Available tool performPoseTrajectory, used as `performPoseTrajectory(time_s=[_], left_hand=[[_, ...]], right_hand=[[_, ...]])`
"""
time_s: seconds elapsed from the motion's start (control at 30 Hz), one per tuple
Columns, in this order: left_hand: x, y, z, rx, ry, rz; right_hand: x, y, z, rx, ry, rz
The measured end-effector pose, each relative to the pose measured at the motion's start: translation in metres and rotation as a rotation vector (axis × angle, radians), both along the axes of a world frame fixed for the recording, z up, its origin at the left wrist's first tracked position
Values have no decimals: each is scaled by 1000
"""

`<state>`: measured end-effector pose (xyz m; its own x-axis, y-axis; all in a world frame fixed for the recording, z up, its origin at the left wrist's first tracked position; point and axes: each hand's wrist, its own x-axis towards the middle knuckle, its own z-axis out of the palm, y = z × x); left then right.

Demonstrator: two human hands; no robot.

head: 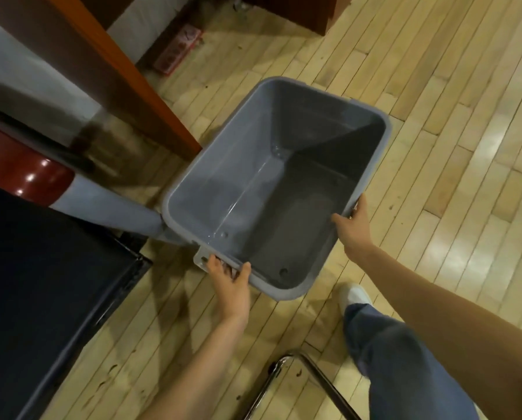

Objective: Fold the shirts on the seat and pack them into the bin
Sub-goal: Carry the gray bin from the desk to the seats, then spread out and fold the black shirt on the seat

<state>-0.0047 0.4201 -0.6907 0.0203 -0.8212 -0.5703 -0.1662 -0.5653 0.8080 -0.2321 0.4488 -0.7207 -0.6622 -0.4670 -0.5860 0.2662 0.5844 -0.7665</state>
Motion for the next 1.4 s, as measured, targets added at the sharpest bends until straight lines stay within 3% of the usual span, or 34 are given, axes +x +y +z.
performPoseTrajectory(time_s=[0.23,0.43,0.67,0.87,0.97,1.07,1.2,1.4], left_hand=[[5,-7,-27,-44,-69,10],[5,-2,-42,-29,-104,-23],[10,17,-61,31,-140,-97],[14,15,-48,104,-214,-150],[23,12,-35,163,-227,-262],[43,8,-11,162,-178,-309],[98,3,41,61,-189,-290],[236,-21,151,-184,-383,-217]], right_hand=[[6,2,-25,362,88,232],[2,-1,-36,449,173,294],[-3,6,-46,524,84,312],[16,17,-26,583,141,526],[30,14,2,556,64,578],[63,6,51,513,169,814],[135,-4,112,270,292,1035],[254,-28,199,-75,532,1286]])
